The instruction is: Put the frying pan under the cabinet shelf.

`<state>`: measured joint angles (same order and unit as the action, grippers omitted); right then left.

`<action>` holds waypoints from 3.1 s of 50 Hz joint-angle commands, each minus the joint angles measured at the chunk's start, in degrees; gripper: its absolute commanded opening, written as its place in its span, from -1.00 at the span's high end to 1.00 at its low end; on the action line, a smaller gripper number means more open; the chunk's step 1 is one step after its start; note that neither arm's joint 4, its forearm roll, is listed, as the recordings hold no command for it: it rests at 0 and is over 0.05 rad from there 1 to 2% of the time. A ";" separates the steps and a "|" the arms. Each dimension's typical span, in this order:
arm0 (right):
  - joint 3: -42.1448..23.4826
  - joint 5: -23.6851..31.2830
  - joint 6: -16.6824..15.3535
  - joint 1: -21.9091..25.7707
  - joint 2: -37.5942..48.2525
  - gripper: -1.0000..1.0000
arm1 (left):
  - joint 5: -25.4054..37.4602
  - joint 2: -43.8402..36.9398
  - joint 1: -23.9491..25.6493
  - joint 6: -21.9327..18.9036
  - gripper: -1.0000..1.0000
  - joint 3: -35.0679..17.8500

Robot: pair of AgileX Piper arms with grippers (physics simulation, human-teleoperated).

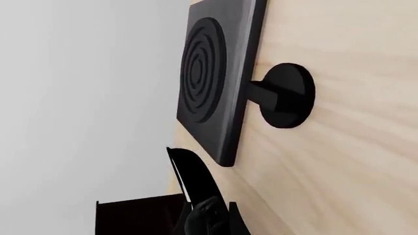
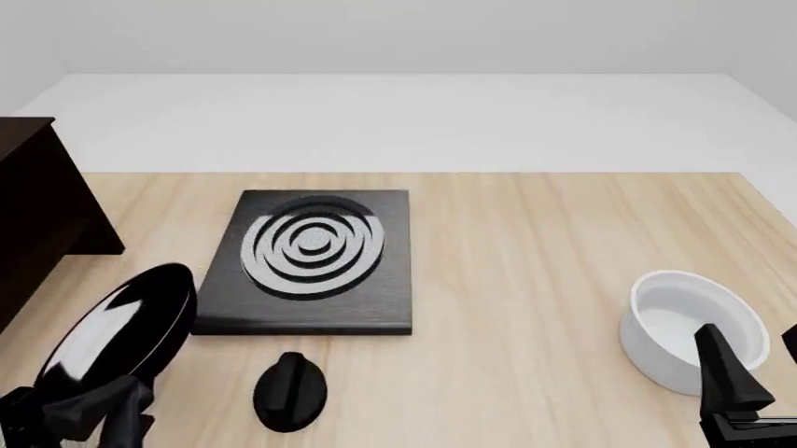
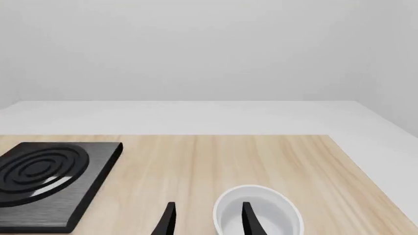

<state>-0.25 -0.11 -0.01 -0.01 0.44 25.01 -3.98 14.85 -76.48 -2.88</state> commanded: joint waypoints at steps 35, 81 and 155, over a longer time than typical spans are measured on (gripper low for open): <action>0.00 0.00 -0.01 0.01 0.00 -1.00 | -22.65 -20.34 -8.28 -2.53 1.00 2.87; 0.00 0.00 0.01 0.00 -0.01 -1.00 | -33.46 -32.90 -15.11 -4.50 1.00 2.88; 0.00 0.00 0.00 -0.01 0.00 -1.00 | -49.11 -50.46 -24.48 -3.55 1.00 2.88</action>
<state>-0.25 -0.11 -0.01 -0.01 0.44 -19.59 -50.69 -8.42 -78.51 0.00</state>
